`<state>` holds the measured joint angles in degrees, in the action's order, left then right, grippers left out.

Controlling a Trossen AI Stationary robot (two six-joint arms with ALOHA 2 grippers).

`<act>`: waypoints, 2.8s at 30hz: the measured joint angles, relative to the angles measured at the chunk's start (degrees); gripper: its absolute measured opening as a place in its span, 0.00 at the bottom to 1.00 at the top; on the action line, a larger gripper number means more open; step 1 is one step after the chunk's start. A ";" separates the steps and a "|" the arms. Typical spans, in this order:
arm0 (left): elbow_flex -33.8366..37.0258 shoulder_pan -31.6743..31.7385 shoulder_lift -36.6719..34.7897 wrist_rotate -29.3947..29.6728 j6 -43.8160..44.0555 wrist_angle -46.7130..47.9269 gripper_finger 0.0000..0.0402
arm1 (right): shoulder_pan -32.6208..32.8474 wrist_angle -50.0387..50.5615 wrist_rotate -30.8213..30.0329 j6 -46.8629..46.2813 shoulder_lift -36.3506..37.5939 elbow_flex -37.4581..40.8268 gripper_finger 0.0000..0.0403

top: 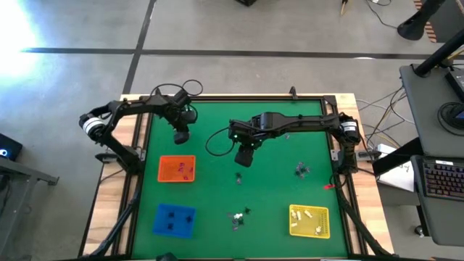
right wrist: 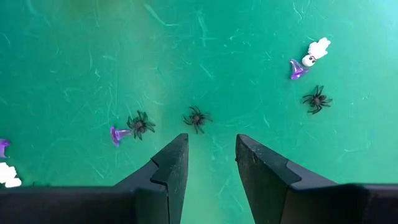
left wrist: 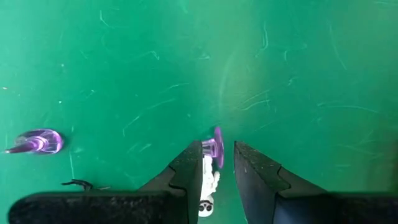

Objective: Sort Halloween decoration
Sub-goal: Put the violet witch hat toy into the orange bin

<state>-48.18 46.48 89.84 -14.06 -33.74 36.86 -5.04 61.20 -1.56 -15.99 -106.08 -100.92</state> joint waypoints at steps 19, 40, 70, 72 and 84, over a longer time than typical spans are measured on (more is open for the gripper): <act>-1.24 -0.04 6.16 -0.90 2.65 -2.02 0.16 | 0.00 -0.14 -0.01 -0.06 0.00 0.00 0.32; -6.12 -0.04 6.25 0.34 1.43 4.86 0.00 | 0.00 -0.18 -0.07 0.11 0.00 0.00 0.32; -9.57 -0.25 4.36 -3.12 1.25 14.02 0.00 | -0.40 -0.69 -0.15 0.15 0.00 0.00 0.32; -11.04 -0.33 4.07 -3.17 1.24 15.42 0.00 | -0.46 -0.81 -0.15 0.16 0.00 0.00 0.32; -19.69 -4.09 2.12 -7.58 2.20 27.84 0.00 | -0.63 -1.91 -2.64 0.15 0.00 0.00 0.32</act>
<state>-67.87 42.39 91.96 -21.65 -31.54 64.71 -5.67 59.29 -4.20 -15.84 -106.08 -100.92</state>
